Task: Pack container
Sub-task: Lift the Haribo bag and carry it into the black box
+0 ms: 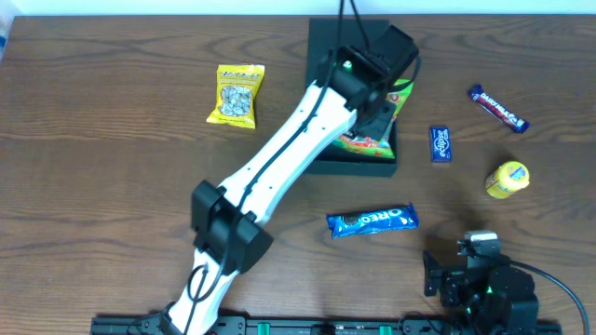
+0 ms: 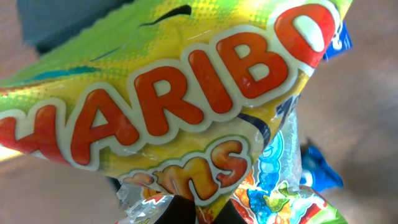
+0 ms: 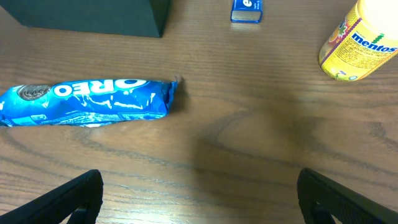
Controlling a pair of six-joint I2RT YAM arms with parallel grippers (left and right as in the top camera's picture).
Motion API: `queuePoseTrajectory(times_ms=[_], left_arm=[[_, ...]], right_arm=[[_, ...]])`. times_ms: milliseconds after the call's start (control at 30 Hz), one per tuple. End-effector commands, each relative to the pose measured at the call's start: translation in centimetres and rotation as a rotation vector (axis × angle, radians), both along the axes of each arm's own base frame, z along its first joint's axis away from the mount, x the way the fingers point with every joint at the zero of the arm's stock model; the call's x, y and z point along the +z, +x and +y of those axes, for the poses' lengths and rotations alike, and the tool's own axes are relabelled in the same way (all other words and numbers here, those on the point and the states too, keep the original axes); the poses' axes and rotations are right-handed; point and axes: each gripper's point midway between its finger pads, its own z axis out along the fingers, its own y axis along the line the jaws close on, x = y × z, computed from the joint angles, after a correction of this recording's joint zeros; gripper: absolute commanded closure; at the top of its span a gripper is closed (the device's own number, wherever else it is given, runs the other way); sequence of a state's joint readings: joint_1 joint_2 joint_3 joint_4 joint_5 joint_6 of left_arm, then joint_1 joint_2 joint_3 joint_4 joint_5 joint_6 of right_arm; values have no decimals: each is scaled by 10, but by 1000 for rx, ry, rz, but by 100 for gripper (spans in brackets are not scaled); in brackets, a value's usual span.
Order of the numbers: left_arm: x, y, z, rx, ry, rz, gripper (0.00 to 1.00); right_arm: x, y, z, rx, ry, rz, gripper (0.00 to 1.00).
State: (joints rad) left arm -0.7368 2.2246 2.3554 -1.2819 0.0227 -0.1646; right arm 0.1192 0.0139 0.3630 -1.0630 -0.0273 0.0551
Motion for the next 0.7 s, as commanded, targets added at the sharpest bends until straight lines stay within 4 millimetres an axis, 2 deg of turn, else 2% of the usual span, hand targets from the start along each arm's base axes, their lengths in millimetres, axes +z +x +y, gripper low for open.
queuePoseTrajectory(times_ms=[0,167,333,667], left_arm=[[-8,14,-8,-36,8,-31,95],[-32,26,-14,-19,11,-16,95],[-45,39,-17,61,-23,-13,95],[-73,34,-9,217,-10,91,95]], right_arm=[[-3,-1,-1,1,-7,5,1],[-3,-1,-1,1,-7,5,1],[-3,-1,-1,1,-7,5,1],[-3,-1,-1,1,-7,5,1]])
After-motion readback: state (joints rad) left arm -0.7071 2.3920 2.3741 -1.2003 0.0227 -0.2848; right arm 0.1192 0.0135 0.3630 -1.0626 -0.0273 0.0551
